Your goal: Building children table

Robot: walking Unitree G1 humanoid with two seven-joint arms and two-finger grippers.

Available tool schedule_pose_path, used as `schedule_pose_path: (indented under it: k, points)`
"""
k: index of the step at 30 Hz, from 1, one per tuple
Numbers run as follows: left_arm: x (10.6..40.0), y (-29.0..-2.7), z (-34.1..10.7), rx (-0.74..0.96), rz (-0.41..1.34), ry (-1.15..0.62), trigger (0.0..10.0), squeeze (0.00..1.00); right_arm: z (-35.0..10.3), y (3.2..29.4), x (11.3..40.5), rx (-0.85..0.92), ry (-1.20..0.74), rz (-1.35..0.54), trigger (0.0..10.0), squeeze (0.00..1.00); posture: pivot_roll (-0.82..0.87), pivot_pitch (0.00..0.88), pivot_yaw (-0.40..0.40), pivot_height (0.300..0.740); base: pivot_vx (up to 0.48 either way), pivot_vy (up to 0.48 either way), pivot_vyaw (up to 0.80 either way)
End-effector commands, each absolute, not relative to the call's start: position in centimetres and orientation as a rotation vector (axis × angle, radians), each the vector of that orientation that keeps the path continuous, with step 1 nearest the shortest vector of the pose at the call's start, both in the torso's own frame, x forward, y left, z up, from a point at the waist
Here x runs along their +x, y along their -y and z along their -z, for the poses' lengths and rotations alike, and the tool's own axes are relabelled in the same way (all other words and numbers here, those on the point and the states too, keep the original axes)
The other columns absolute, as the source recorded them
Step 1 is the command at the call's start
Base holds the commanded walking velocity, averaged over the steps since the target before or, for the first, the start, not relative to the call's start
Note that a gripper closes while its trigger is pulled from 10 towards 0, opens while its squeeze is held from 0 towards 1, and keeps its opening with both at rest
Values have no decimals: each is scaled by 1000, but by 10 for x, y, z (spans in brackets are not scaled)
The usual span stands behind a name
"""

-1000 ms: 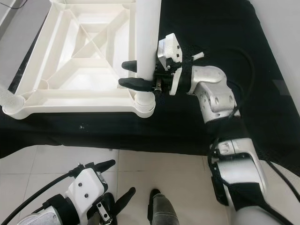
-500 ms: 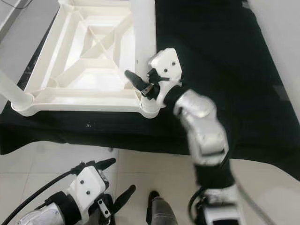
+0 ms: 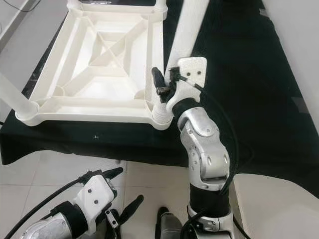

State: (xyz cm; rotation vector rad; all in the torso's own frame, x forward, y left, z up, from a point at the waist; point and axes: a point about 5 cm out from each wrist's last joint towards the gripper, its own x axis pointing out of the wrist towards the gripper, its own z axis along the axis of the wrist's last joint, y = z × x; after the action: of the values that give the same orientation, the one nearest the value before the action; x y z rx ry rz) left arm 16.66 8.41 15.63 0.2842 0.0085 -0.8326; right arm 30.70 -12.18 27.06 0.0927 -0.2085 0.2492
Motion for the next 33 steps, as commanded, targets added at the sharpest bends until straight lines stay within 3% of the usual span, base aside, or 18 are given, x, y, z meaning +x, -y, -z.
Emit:
schedule_pose_path:
  k: [1, 7, 15, 24, 33]
  points:
    - [166, -84, -151, 275, 833, -26, 10000, 0, -233, 139, 313, 93, -2, -126, 10000, 0, -18, 322, -19, 740, 0, 0, 0]
    - [167, -84, -150, 276, 835, -24, 10000, 0, -237, 136, 310, 137, 41, -170, 10000, 0, -20, 319, -18, 740, 0, 0, 0]
    - [170, -84, -149, 279, 833, -19, 10000, 0, -268, 129, 299, 156, 297, -352, 10000, 0, -25, 306, -14, 740, 0, 0, 0]
    - [171, -83, -148, 280, 836, -13, 10000, 0, -286, 121, 302, -166, 419, -733, 10000, 0, -7, 294, -20, 740, 0, 0, 0]
    - [167, -83, -149, 276, 835, -16, 10000, 0, -303, 128, 313, -117, 422, -962, 10000, 0, 8, 311, -25, 740, 0, 0, 0]
